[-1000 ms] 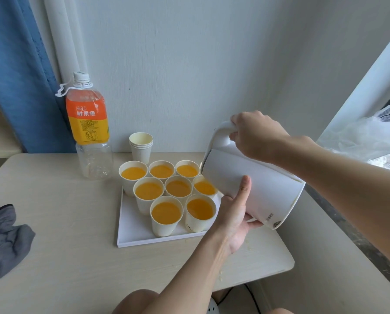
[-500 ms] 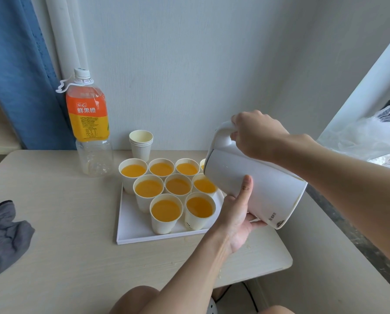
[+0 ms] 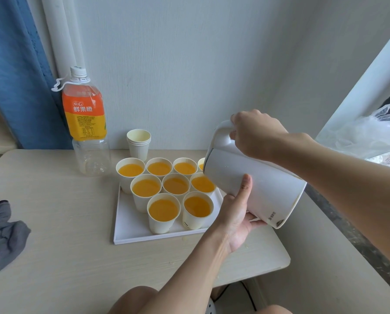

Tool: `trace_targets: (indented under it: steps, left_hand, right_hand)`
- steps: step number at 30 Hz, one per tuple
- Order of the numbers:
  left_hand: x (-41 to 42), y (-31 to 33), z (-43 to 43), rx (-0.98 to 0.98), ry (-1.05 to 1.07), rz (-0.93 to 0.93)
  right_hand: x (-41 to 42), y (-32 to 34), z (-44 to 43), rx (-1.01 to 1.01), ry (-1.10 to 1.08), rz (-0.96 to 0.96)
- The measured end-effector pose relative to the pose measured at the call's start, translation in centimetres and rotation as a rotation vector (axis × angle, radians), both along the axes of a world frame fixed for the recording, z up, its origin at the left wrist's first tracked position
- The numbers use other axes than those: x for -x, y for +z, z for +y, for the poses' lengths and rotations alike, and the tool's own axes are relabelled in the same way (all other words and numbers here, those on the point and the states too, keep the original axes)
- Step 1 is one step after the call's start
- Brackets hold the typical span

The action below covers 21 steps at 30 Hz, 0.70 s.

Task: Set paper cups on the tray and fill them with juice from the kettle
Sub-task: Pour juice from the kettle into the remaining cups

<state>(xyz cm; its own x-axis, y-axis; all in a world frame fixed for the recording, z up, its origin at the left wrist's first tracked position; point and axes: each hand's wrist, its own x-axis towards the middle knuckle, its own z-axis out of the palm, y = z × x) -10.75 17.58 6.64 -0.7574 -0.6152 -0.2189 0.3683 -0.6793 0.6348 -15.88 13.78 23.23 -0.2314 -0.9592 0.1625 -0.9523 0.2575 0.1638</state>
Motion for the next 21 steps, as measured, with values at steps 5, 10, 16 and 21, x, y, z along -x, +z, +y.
trace_targets:
  steps: [5,10,16,21]
  left_hand:
    - [0.2,0.0,-0.1,0.018,0.009,-0.024]
    - [0.1,-0.2,-0.5,0.104,0.047,-0.136]
    - [0.3,-0.3,-1.6,0.149,0.098,-0.199]
    - [1.3,-0.1,-2.0,0.185,0.163,-0.172]
  right_hand:
    - [0.2,-0.1,0.0,-0.002,-0.003,-0.006]
    - [1.7,0.2,0.4,0.011,-0.073,-0.124]
    - [4.3,0.4,1.2,0.131,-0.164,-0.274]
    - [5.1,0.7,0.9,0.233,-0.186,-0.262]
